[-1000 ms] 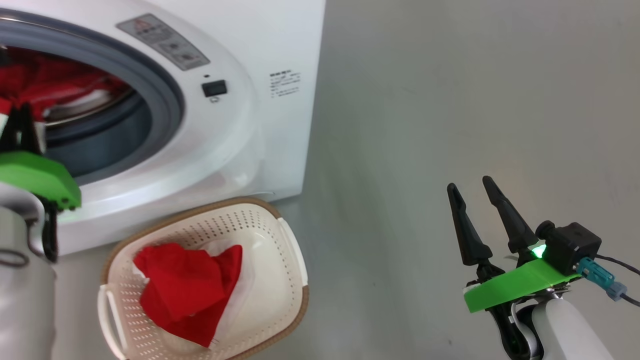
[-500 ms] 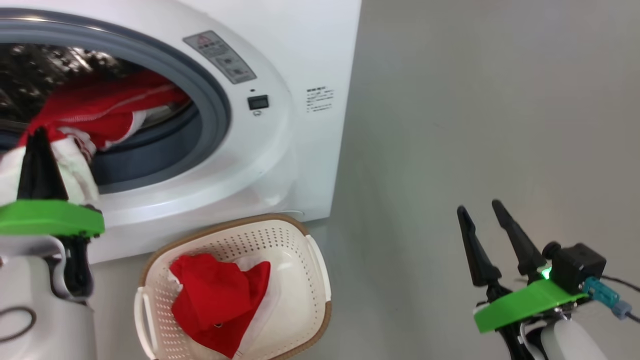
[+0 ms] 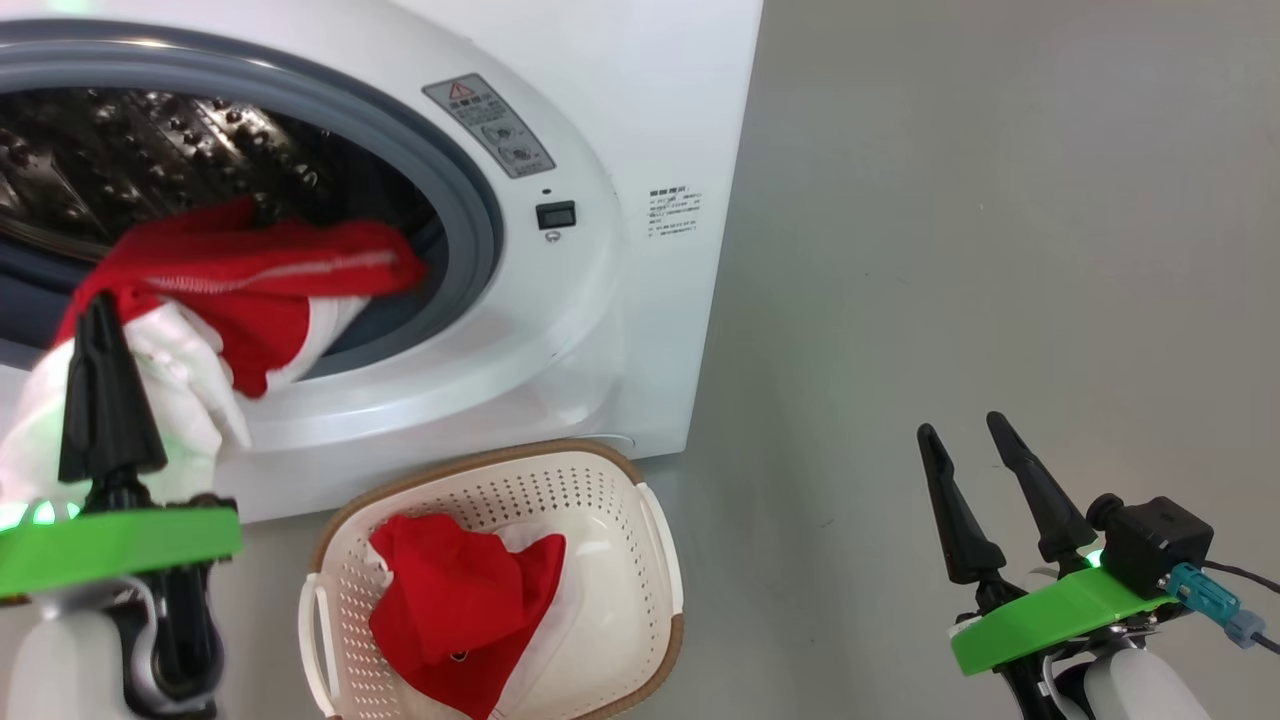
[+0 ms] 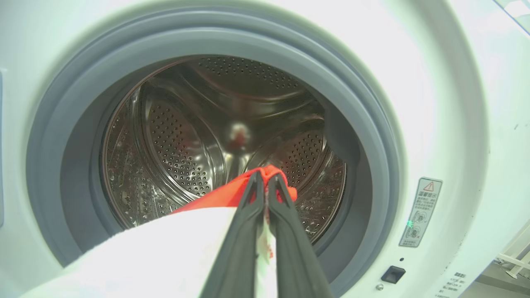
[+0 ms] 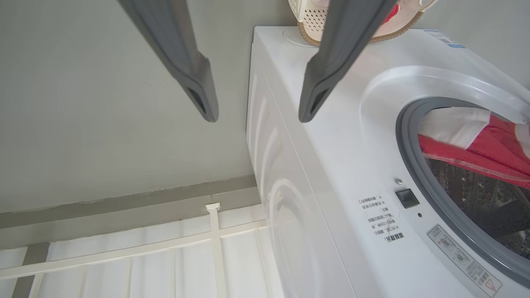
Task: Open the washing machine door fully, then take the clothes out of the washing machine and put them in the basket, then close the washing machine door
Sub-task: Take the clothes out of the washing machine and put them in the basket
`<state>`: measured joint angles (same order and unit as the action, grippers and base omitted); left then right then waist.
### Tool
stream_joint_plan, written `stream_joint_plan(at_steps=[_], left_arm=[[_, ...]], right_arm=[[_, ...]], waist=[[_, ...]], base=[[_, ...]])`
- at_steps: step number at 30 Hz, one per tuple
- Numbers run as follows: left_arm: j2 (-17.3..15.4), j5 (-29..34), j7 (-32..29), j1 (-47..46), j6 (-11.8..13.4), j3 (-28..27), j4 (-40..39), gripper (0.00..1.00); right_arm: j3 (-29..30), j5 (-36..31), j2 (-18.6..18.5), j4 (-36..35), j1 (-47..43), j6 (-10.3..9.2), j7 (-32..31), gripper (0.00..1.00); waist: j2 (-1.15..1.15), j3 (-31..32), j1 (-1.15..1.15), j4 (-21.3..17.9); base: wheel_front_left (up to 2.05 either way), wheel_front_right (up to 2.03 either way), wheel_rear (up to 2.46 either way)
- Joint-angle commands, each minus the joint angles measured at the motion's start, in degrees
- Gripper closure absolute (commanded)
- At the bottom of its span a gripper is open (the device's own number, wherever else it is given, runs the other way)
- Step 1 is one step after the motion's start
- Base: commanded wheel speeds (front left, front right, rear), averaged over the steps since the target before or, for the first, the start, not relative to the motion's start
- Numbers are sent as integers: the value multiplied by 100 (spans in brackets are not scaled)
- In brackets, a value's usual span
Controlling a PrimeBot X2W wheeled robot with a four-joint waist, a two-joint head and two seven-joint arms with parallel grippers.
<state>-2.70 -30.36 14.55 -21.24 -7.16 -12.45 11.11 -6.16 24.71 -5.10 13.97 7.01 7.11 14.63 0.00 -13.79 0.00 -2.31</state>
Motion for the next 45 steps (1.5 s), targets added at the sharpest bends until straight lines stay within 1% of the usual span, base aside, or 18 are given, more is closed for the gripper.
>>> stream_joint_plan(at_steps=[1, 9, 13, 17, 20, 23, 25, 27, 29, 33, 34, 36, 38, 40, 45], left_arm=[[-128, -29, 44, 96, -32, -121, -314, 100], [-51, -58, 44, 495, -32, 18, -1288, 100], [-32, -79, 44, 576, -32, 71, -1540, 100], [-24, -93, 45, 641, -33, 164, -1506, 100], [-21, -3, 45, 712, -33, 325, -1196, 100], [-20, 102, 45, 751, -33, 412, -722, 100], [-20, 17, 45, 748, -33, 493, -363, 100], [-19, 92, 45, 729, -33, 618, -42, 100], [-19, -37, 45, 687, -33, 742, 316, 100], [-19, -151, 45, 493, -33, 907, 1047, 100], [-19, -151, 45, 493, -33, 907, 1047, 100], [-19, -95, 45, 359, -33, 947, 1425, 100], [-19, -168, 45, 203, -33, 991, 1776, 100], [-19, -26, 45, 56, -33, 1042, 2074, 100], [-19, -53, 45, -315, -33, 1267, 2736, 100]], right_arm=[[-93, 38, -42, -132, -71, 37, 37, 0], [-32, 27, -32, -161, -77, 37, 37, 0], [-33, 29, -23, -168, -47, 37, 37, 0], [-17, 25, -15, -180, -18, 37, 37, 0], [-21, 21, -5, -183, 6, 37, 37, 0], [-53, 25, 13, -189, 62, 37, 37, 0], [-64, 30, 25, -194, 105, 37, 37, 0], [-64, 33, 38, -199, 133, 37, 37, 0], [-43, 34, 47, -211, 162, 37, 37, 0], [-18, 27, 64, -236, 244, 37, 37, 0], [-18, 27, 64, -236, 244, 37, 37, 0], [-9, 24, 78, -255, 301, 37, 37, 0], [-5, 23, 92, -274, 360, 37, 37, 0], [-10, 19, 107, -286, 406, 37, 37, 0], [19, 11, 138, -330, 516, 37, 37, 0]], waist=[[0, -4, 0, 5], [0, -91, 0, 74], [0, -131, 0, 81], [0, -181, 0, 89], [0, -234, 0, 78], [0, -327, 0, 35], [0, -399, 0, 8], [0, -484, 0, -21], [0, -571, 0, -47], [0, -781, 0, -100], [0, -781, 0, -100], [0, -893, 0, -141], [0, -1007, 0, -180], [0, -1112, 0, -220], [0, -1397, 0, -295]], base=[[0, 0, 0], [0, 0, 0], [0, 0, 0], [0, 0, 0], [0, 0, 0], [0, 0, 0], [0, 0, 0], [0, 0, 0], [0, 0, 0], [0, 0, 0], [0, 0, 0], [0, 0, 0], [0, 0, 0], [0, 0, 0], [0, 0, 0]])
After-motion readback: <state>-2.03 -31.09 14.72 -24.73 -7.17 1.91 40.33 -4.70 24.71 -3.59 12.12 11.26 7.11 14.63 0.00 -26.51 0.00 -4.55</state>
